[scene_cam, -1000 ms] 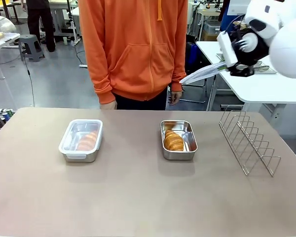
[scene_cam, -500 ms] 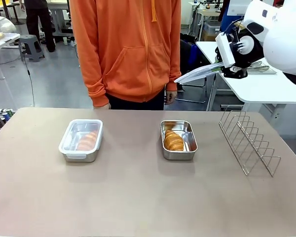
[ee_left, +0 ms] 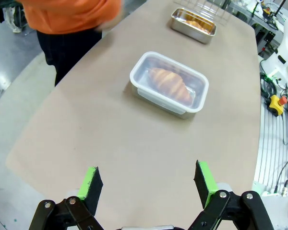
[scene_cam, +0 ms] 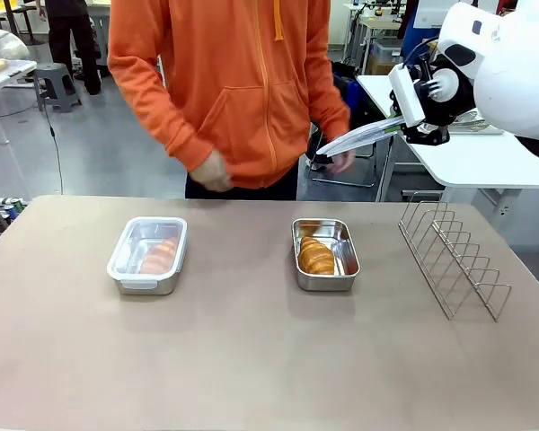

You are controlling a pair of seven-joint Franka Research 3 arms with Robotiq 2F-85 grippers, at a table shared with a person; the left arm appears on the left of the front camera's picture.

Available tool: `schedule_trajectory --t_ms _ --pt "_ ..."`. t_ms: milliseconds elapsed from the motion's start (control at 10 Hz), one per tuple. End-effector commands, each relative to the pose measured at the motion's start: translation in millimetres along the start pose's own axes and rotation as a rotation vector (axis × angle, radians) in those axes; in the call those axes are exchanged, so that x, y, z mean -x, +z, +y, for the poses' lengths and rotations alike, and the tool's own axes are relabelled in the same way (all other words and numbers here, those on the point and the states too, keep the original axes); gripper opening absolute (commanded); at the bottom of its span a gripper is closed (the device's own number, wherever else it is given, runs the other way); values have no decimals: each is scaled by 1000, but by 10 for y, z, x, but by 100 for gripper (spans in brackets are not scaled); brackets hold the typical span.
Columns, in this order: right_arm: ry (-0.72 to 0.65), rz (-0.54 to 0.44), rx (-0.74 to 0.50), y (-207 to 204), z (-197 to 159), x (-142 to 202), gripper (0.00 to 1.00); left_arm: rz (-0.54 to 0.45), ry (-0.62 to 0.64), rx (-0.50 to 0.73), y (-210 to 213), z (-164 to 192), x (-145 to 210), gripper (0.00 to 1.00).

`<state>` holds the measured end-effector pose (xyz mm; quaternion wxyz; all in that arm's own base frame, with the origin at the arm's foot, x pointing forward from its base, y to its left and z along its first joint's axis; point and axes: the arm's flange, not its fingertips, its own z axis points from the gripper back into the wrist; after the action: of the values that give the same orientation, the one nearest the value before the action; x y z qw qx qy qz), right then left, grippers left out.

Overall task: Place the bread in airtight containers.
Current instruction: Release when the human grabs the Airtight Container lid.

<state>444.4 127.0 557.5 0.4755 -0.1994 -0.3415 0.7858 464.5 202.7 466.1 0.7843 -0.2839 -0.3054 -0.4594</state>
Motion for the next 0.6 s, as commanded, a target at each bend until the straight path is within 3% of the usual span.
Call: schedule_trajectory --t_ms 0,500 --pt "2 3 4 22 -6 10 0 13 13 -4 0 -21 -33 100" --pt "2 3 4 22 -6 10 0 13 13 -4 0 -21 -33 100"
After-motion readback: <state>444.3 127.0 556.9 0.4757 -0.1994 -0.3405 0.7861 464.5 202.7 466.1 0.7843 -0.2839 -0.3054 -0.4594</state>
